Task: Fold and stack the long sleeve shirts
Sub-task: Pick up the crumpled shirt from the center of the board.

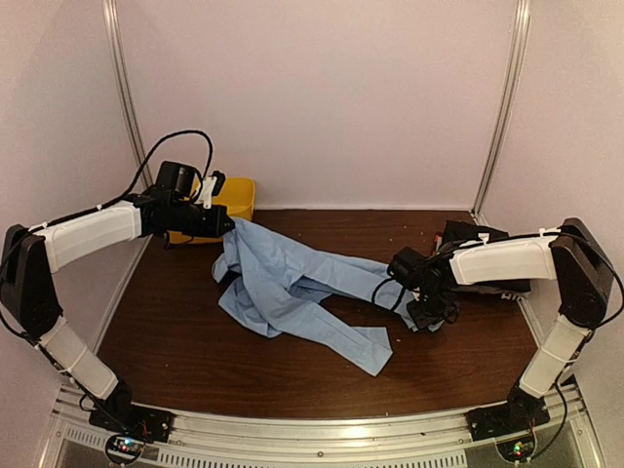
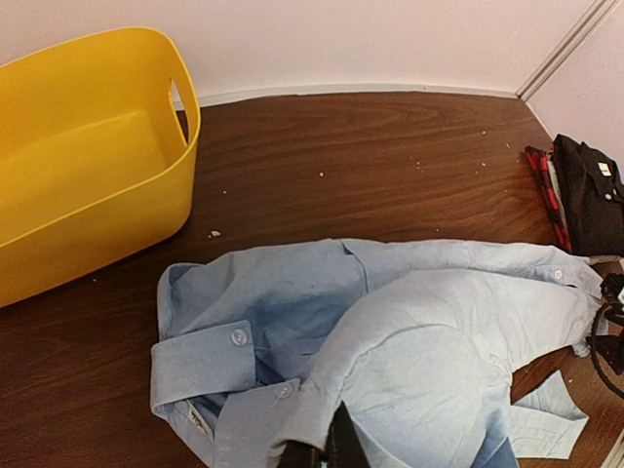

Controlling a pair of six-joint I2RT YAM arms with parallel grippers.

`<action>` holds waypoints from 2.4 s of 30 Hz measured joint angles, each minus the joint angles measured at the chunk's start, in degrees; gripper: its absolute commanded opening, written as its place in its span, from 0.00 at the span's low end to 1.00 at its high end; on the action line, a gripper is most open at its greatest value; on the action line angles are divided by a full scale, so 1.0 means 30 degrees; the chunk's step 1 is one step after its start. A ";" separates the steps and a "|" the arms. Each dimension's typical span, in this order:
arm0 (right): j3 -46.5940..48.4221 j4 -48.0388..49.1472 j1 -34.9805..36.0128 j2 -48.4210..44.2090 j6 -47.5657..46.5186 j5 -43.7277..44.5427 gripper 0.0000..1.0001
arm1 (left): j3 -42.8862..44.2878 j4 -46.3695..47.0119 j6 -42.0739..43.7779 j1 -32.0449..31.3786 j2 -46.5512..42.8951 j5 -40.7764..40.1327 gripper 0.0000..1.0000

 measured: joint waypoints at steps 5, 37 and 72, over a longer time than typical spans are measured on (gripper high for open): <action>0.0000 0.0138 0.0000 0.0000 -0.0058 -0.0153 0.57 | 0.0248 -0.0051 0.0000 0.0000 0.0000 0.0255 0.00; 0.0182 -0.0277 -0.0539 -0.0153 -0.0364 -0.1122 0.00 | 0.0277 -0.0102 -0.0007 0.0000 0.0000 0.0481 0.00; 0.2528 -0.0138 -0.5151 -0.6441 -0.2025 -0.3621 0.00 | -0.3315 0.3330 -0.1996 0.0000 0.0350 0.3810 0.00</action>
